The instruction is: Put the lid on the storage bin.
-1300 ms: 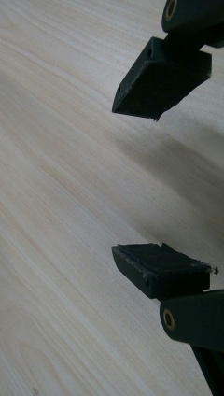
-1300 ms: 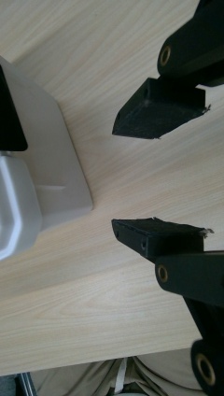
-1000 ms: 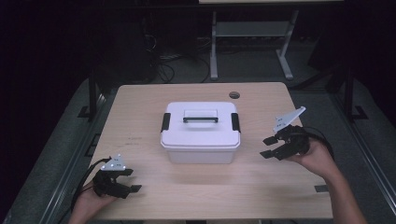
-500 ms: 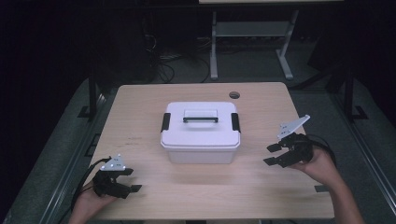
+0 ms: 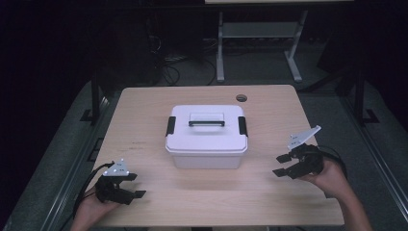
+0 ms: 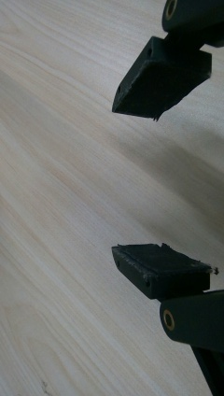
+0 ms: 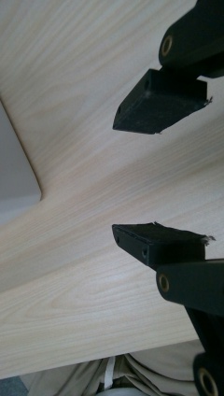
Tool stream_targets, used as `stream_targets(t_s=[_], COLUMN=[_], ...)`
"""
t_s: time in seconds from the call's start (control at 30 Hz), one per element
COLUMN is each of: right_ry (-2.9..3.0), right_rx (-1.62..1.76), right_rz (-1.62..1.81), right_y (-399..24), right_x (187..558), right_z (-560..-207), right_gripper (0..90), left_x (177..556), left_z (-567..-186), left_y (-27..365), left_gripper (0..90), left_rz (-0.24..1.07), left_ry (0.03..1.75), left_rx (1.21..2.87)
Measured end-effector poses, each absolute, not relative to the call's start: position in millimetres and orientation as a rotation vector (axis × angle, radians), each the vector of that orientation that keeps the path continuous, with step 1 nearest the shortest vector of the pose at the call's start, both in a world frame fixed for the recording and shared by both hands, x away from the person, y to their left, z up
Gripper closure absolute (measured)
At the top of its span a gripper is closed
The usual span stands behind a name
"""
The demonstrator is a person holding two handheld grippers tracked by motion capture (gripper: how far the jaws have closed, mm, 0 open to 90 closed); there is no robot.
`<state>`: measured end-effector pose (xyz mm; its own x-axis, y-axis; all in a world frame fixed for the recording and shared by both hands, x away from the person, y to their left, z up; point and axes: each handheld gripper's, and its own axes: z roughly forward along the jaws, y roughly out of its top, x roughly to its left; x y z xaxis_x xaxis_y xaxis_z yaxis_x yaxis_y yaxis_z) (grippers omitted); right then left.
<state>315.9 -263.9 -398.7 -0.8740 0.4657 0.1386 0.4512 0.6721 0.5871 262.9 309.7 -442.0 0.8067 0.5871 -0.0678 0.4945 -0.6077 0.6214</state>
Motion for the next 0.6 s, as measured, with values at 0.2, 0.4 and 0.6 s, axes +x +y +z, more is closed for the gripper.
stream_targets(t_s=[0.2, 0.4, 0.6], right_ry=[2.851, 2.851, 2.859], right_rx=[0.805, 0.827, 0.842], right_rz=[1.002, 1.014, 1.025], right_y=[-267.0, -270.8, -272.2], right_x=[313.4, 309.2, 306.4], right_z=[-405.1, -413.0, -421.3], right_gripper=[42.1, 41.7, 41.4], left_x=[263.3, 263.4, 262.4], left_z=[-442.9, -443.7, -443.2], left_y=[308.1, 308.0, 308.9], left_gripper=[25.9, 25.9, 25.9], left_rz=[0.188, 0.188, 0.194], left_ry=[0.79, 0.794, 0.798], left_rx=[2.351, 2.348, 2.346])
